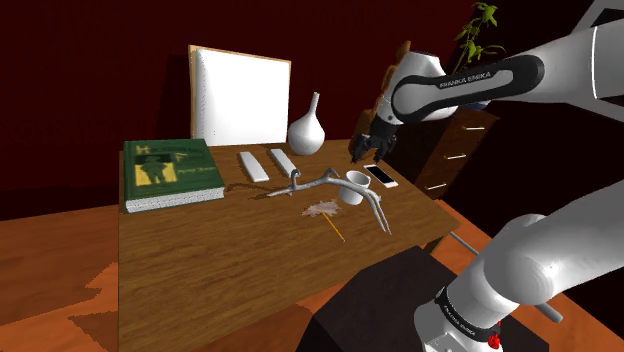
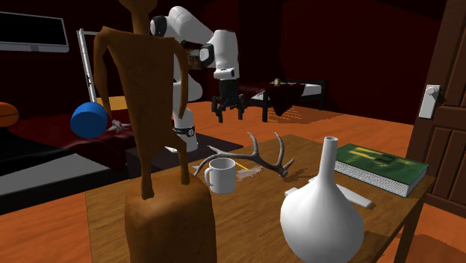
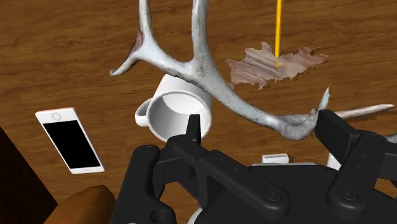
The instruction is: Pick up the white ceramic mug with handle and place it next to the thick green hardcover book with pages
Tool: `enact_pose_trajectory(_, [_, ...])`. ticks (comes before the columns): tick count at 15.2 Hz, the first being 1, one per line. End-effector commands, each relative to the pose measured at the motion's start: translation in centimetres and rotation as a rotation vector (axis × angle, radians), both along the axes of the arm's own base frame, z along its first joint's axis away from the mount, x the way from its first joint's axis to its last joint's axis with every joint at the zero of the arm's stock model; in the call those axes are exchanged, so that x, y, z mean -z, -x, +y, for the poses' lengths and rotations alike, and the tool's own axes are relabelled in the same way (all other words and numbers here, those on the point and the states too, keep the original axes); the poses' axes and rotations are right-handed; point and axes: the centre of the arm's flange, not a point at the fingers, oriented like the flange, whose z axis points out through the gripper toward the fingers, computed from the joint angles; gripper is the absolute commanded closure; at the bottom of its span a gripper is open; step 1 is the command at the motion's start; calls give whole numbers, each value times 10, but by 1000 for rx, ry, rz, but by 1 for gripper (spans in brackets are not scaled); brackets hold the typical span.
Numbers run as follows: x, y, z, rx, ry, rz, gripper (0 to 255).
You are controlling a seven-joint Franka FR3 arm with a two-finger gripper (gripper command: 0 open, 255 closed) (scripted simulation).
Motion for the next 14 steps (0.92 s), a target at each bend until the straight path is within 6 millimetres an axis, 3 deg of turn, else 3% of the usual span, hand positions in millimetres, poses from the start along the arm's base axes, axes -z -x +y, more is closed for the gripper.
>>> enact_pose_trajectory(1, [23, -13, -12, 19, 4, 0, 0])
enact_pose_trajectory(10, [119, -64, -56, 103, 20, 5, 0])
enact_pose_trajectory(14, [142, -70, -60, 109, 21, 6, 0])
